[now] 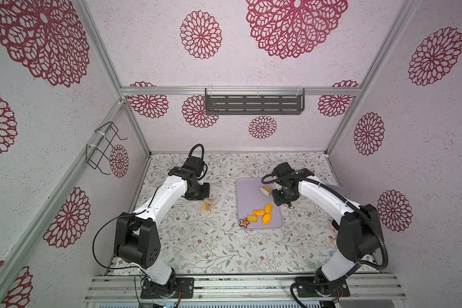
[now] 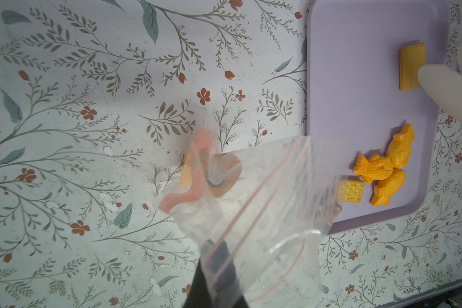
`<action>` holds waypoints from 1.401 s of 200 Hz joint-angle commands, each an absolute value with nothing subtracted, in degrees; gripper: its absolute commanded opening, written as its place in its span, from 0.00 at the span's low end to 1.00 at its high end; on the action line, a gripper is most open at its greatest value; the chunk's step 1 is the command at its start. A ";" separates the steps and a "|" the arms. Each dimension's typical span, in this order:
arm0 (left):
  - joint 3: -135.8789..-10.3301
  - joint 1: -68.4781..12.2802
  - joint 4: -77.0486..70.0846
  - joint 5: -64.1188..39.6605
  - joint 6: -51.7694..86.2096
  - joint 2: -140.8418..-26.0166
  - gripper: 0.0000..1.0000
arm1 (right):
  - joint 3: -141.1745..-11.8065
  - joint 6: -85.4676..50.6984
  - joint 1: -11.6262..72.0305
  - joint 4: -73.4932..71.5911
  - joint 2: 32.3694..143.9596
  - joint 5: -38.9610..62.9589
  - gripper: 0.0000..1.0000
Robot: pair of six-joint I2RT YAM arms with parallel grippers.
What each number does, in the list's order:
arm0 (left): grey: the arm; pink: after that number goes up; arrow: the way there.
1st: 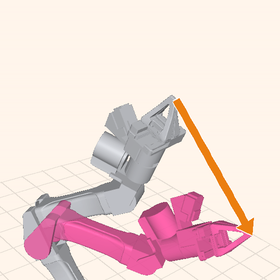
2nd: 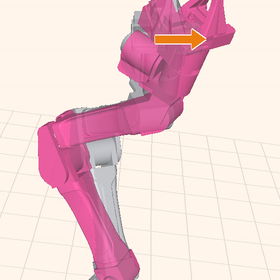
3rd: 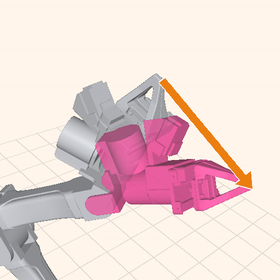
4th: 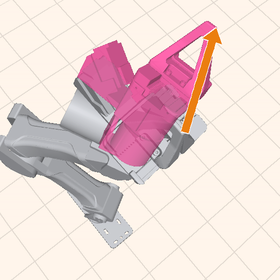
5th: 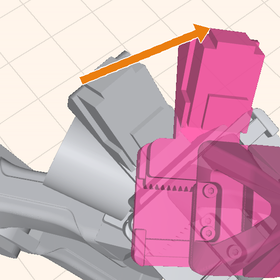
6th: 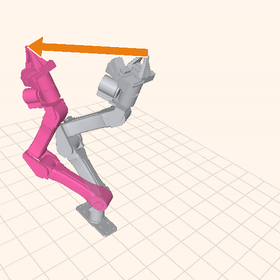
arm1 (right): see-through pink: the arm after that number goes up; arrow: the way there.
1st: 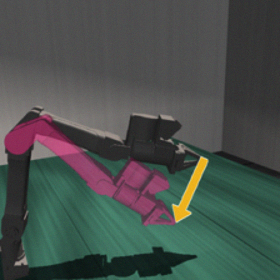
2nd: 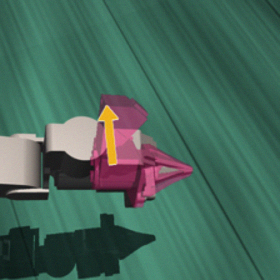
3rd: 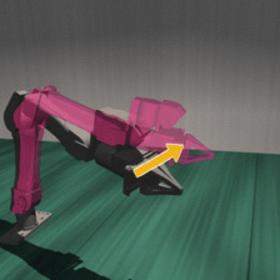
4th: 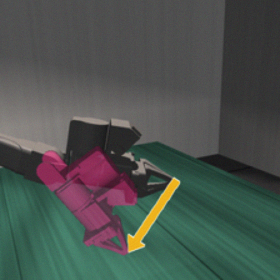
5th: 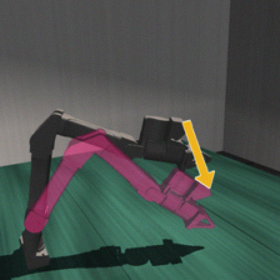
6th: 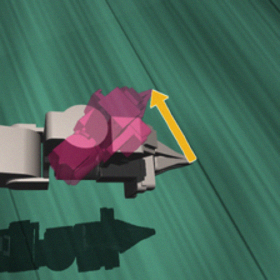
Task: Put the cookies into a resealable bag to prevent moisture
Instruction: Pick up the cookie from the tray, then place the cookie in the ziploc bag.
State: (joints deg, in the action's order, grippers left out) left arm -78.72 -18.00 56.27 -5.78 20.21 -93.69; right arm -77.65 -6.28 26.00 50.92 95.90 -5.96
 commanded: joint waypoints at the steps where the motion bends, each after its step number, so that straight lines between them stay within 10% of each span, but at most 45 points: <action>1: -78.50 -18.03 55.94 -5.68 19.85 -93.34 0.00 | -78.79 -7.78 25.81 51.35 96.43 -8.18 0.53; 158: -78.30 -22.82 57.33 -7.01 21.69 -90.62 0.00 | -78.35 -5.68 25.87 50.75 95.32 -8.76 0.39; 280: -82.47 -30.63 53.78 -11.34 24.25 -97.00 0.00 | -67.44 -10.80 32.31 43.88 68.21 27.29 0.39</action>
State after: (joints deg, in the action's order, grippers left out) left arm -80.18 -29.82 55.31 -10.44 24.12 -95.35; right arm -67.94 -7.66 30.00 47.31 70.00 17.74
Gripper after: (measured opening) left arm 0.041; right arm 0.395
